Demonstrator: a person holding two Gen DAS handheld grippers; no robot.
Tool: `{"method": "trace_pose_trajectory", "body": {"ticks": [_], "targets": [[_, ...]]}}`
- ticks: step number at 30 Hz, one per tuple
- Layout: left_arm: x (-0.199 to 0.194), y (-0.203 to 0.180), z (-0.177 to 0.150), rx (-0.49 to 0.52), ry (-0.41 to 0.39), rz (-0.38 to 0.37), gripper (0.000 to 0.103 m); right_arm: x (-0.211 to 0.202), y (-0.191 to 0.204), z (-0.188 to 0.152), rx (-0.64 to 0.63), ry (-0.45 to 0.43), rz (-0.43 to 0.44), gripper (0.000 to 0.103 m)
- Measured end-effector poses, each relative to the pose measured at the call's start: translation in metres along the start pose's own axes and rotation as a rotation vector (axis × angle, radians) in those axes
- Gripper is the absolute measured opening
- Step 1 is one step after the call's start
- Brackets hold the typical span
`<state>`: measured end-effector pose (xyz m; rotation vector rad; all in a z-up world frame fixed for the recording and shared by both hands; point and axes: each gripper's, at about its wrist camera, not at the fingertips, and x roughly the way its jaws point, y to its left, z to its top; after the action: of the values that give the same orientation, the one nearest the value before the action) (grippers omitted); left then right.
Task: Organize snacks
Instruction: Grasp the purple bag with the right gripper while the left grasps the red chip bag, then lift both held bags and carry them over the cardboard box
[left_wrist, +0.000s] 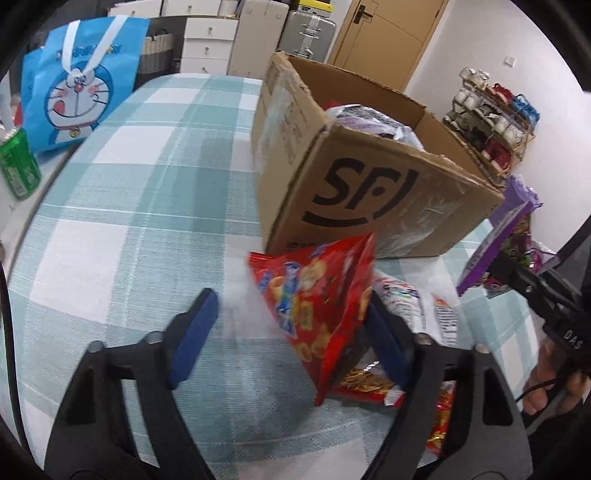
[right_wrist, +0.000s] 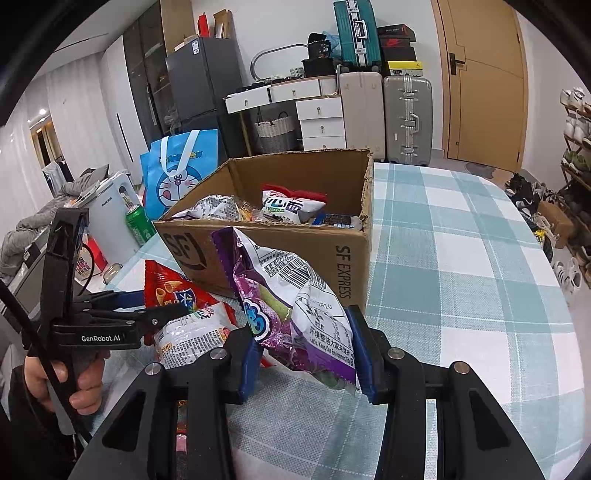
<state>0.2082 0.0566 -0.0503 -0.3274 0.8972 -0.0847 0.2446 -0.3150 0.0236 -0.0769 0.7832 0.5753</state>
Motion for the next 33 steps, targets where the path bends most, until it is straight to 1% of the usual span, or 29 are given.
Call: {"method": "trace_pose_trajectory", "body": {"ticks": [1,3,5,7,11,18,25,27,33], "targets": [[0.001,-0.001,0.000,0.003,0.005,-0.029,0.055,0.000,0.000,0.000,0.000,0.001,0.000,0.043],[0.002,-0.004,-0.002,0.013,0.004,-0.062,0.045,0.001,0.001,0.000,-0.003,0.002,0.000,0.043],[0.002,-0.006,-0.003,0.024,-0.009,-0.050,0.041,0.000,0.001,0.000,-0.002,0.000,0.000,0.043],[0.000,-0.007,-0.003,0.029,-0.019,-0.055,0.037,0.001,0.001,0.000,-0.003,0.000,0.001,0.043],[-0.005,-0.008,-0.005,0.038,-0.032,-0.045,0.035,0.000,0.001,0.001,-0.006,-0.003,0.000,0.043],[-0.022,0.001,-0.009,0.014,-0.054,-0.035,0.034,-0.003,-0.001,0.002,0.006,-0.014,0.019,0.043],[-0.049,0.007,-0.005,0.005,-0.117,-0.028,0.034,-0.008,0.000,0.003,0.009,-0.026,0.025,0.043],[-0.057,0.008,-0.002,0.001,-0.136,-0.029,0.034,-0.010,0.000,0.004,0.016,-0.030,0.041,0.043],[-0.084,0.005,0.004,0.020,-0.203,-0.016,0.034,-0.017,0.002,0.006,0.021,-0.051,0.053,0.043]]}}
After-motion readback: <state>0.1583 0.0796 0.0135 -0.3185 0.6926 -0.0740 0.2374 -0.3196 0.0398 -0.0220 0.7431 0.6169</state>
